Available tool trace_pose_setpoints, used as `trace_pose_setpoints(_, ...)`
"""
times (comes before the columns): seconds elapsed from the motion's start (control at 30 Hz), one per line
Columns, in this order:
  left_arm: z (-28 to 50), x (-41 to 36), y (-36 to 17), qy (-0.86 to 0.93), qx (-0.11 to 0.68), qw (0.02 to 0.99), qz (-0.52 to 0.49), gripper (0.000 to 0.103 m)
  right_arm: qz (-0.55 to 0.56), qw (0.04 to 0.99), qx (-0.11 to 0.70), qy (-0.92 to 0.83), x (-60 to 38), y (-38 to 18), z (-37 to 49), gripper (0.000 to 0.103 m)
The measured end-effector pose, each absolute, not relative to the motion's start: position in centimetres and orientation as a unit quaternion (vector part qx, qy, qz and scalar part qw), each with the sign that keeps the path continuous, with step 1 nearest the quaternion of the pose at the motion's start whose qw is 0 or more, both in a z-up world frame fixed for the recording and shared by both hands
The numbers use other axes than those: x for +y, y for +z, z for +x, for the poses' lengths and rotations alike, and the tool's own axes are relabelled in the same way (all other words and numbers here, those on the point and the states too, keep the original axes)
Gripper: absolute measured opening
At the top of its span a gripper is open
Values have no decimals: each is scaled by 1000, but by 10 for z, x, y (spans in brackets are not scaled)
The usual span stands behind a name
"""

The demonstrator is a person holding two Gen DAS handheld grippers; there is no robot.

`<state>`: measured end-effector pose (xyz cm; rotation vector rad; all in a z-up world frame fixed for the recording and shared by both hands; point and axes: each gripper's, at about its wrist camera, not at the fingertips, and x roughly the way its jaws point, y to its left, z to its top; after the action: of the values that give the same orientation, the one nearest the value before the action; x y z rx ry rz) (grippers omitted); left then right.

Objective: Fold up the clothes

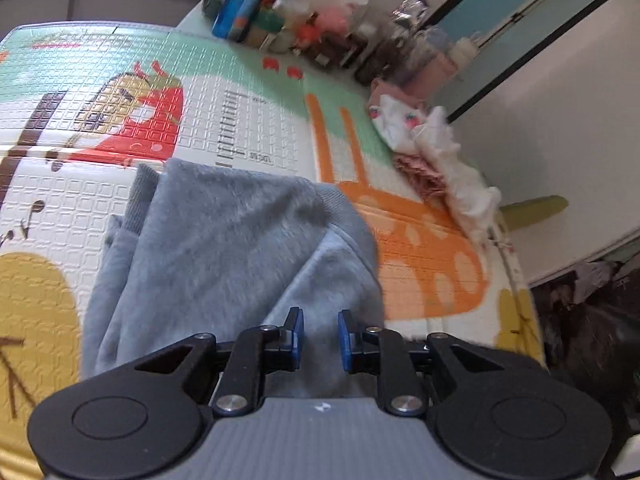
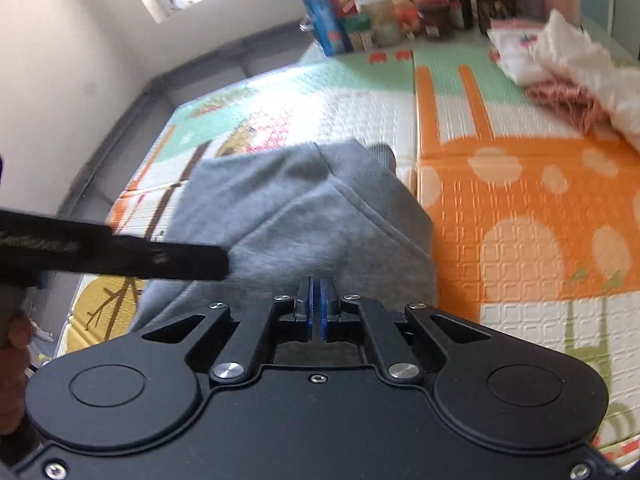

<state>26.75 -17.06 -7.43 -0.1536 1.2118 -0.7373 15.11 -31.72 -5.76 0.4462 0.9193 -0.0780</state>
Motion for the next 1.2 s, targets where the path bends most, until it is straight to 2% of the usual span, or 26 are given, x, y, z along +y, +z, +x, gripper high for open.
trace_pose_setpoints(0.03,273,-173,-81,-330,561,756,-69,20,217,869,443,-39,-317,-63,152,4)
trace_pose_setpoints(0.1,284,-177,-92,-312,568,758,-68,13,219,867,447,-41,-317,-70,153,4)
trace_pose_setpoints(0.27,307,-166,-97,-247,560,789,-55,11,217,861,459,-40,-314,-81,152,3)
trace_pose_setpoints(0.37,321,-160,-101,-227,563,793,-46,4,212,857,469,-37,-313,-86,148,3)
trace_pose_setpoints(0.63,343,-129,-96,-169,548,816,-65,4,207,851,482,-36,-315,-84,123,3)
trace_pose_setpoints(0.67,344,-122,-91,-162,543,821,-68,10,207,852,480,-38,-318,-81,118,4)
trace_pose_setpoints(0.73,347,-105,-80,-159,534,827,-81,12,208,854,475,-41,-323,-74,109,12)
trace_pose_setpoints(0.8,345,-86,-70,-169,527,826,-102,17,202,860,466,-47,-329,-66,101,37)
trace_pose_setpoints(0.83,342,-78,-66,-172,525,827,-106,19,199,863,461,-48,-333,-61,98,41)
trace_pose_setpoints(0.87,338,-72,-63,-173,524,828,-103,29,202,864,458,-48,-338,-58,95,45)
trace_pose_setpoints(0.9,333,-66,-62,-174,525,827,-99,46,205,865,455,-47,-342,-55,92,48)
trace_pose_setpoints(0.93,326,-61,-62,-176,527,826,-97,55,210,865,453,-47,-346,-53,89,50)
trace_pose_setpoints(0.97,319,-56,-62,-181,529,823,-97,69,221,863,453,-47,-350,-55,88,57)
trace_pose_setpoints(1.0,312,-52,-64,-189,533,819,-101,77,231,860,453,-46,-355,-57,86,61)
trace_pose_setpoints(1.2,276,-52,-96,-223,584,774,-101,82,302,830,467,-36,-366,-84,81,64)
